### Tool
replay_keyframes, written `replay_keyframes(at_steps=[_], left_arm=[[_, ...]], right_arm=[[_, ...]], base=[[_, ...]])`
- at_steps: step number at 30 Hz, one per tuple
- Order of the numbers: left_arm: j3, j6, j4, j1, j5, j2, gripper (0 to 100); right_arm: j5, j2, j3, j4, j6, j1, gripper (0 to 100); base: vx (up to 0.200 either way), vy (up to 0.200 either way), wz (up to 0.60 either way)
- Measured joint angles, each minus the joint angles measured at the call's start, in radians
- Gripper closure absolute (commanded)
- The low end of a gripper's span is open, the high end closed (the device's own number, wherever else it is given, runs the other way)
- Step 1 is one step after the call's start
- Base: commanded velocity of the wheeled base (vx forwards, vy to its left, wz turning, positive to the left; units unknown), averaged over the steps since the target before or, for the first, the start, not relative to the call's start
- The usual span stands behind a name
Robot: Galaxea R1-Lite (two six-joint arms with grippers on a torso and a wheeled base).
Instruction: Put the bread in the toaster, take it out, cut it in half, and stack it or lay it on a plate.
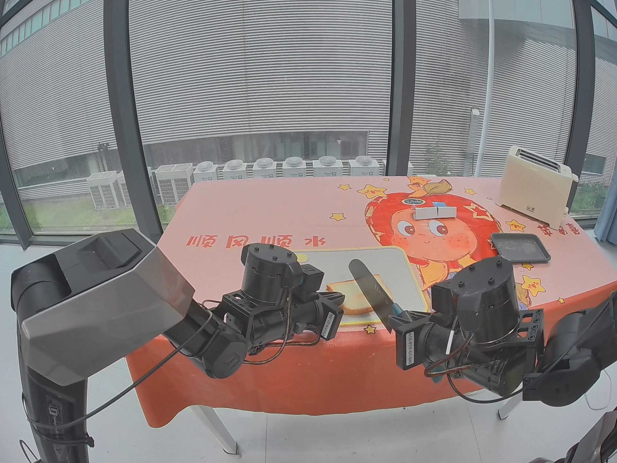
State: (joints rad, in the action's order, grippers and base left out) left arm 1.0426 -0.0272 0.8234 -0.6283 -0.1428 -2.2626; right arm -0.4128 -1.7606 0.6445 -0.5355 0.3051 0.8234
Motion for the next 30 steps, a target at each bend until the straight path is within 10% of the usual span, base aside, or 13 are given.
replay_keyframes(at_steps=[20, 30], left_arm=[[0.026, 0.023, 0.189, -0.002, 0.005, -0.002, 100], [0.105, 0.108, 0.284, 0.080, -0.027, 0.002, 100]], right_arm=[[0.000, -0.006, 0.000, -0.001, 0.002, 0.000, 100], [0.000, -0.006, -0.002, 0.000, 0.003, 0.001, 100]], base=[[0.000, 0.000, 0.00], [0.000, 0.000, 0.00]])
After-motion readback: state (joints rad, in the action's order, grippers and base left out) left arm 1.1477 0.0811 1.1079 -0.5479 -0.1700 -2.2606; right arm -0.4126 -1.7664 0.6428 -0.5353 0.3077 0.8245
